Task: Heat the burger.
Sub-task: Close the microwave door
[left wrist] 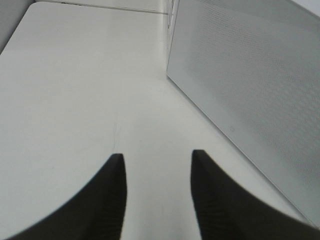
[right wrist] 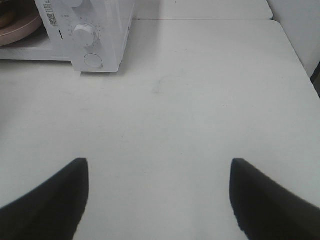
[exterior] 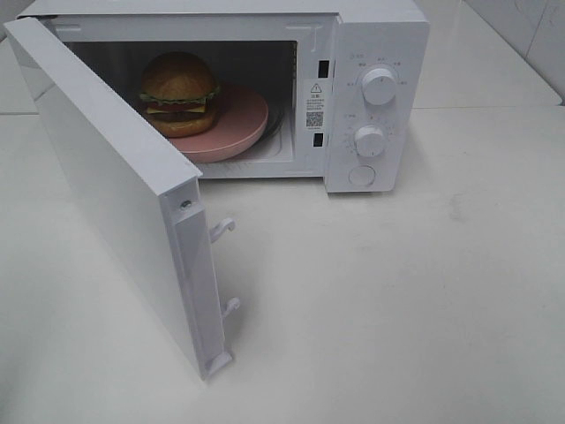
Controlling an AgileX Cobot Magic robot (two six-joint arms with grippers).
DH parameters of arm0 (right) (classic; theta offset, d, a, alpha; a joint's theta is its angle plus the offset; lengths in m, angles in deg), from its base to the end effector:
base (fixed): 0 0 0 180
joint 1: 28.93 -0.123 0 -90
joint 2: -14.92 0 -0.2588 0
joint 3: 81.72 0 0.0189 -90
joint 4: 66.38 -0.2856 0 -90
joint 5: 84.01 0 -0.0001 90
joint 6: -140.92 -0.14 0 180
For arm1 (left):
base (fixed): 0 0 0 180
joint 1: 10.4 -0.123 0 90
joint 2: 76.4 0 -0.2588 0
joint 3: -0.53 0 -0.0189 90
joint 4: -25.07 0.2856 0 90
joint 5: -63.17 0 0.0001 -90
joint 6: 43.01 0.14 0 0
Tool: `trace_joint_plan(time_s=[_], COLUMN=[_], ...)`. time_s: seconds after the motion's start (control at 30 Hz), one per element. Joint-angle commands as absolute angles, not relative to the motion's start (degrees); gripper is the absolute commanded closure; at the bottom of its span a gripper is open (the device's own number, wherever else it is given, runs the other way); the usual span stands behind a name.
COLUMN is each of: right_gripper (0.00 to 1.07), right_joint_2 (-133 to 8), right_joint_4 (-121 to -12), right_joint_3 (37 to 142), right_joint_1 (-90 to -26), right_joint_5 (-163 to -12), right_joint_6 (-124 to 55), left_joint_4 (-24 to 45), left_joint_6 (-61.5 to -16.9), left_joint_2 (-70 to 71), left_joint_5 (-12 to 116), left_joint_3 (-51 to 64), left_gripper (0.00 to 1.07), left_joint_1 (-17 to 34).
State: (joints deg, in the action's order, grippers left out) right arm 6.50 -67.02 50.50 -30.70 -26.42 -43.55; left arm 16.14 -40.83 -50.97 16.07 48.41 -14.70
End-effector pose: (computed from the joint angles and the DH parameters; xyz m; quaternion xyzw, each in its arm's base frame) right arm 0.0988 0.0044 0.2789 0.0197 0.8374 0.0353 0.5451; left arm 0.1555 -0.0043 0.2645 -0.0337 0.8647 -0.0477 0.4989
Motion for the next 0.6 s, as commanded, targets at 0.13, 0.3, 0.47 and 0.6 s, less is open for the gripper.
trace_joint_plan(time_s=[0.13,0.3,0.47,0.6], right_gripper=[0.32,0.32,0.32,0.32], right_joint_2=[8.3,8.3,8.3,8.3], right_joint_4=[-67.2,-67.2,-67.2,-67.2], right_joint_3=[50.4,50.4,50.4,50.4], right_joint_1=[-30.4,-30.4,-30.4,-30.4], right_joint_5=[-26.9,-26.9,-26.9,-26.9], right_joint_6=[-43.1,-43.1,-43.1,-43.1], left_joint_4=[16.2,16.0,14.5,13.9], left_joint_6=[-40.3,-37.8,-35.6,-35.8], left_joint_2=[-47.2,-43.0,-37.0,-33.8], left_joint_5=[28.8,40.1,52.9,59.8], left_joint_3=[51.9,55.4,60.0,62.4], left_gripper=[1.07,1.07,1.07,1.07], left_joint_1=[-14.8,-14.8,-14.8,-14.7])
